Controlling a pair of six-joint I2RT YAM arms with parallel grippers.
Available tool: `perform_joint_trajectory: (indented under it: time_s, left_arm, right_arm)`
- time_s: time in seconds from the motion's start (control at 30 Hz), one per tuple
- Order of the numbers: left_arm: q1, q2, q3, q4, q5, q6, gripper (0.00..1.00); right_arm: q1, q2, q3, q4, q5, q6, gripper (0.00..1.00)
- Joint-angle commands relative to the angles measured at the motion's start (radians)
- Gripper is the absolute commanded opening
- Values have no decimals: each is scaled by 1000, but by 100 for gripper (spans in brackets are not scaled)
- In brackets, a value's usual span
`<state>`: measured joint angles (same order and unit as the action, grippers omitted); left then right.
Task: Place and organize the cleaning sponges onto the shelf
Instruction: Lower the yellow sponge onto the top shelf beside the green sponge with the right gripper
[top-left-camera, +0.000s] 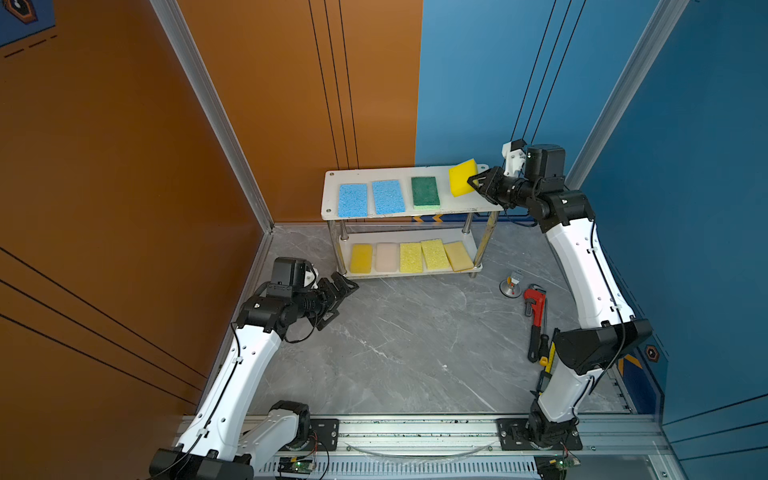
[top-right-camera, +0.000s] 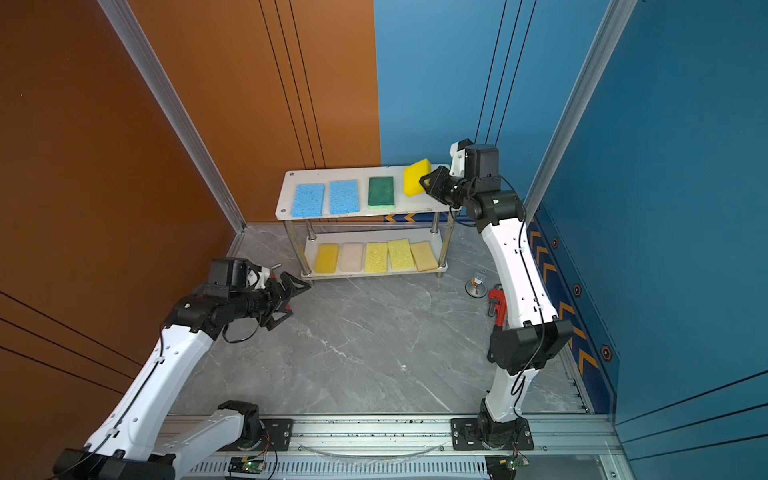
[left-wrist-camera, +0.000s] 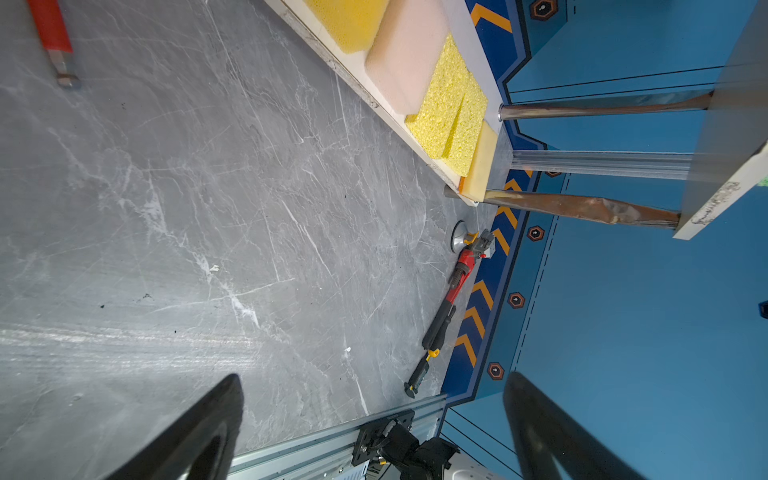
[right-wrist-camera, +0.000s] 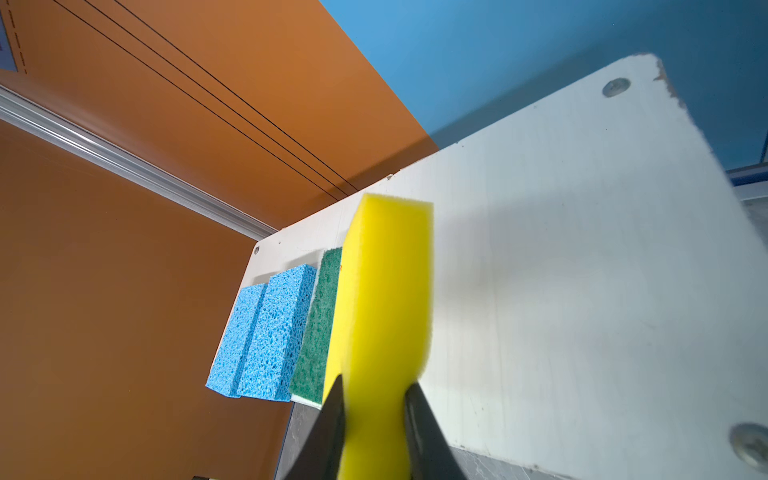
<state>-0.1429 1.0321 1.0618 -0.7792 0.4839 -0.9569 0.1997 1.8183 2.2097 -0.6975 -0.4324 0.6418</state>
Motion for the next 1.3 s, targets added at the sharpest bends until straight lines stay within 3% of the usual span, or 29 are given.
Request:
perform_joint_trajectory:
  time_s: [0.0,1.27]
  left_arm:
    - [10,-11,-6,-19,24,20,98]
    - [19,11,-8,-19,31,32,98]
  right_arm:
    - [11,15,25,-26,-4,-24,22]
    - [23,48,22,-69,-8,-21,24]
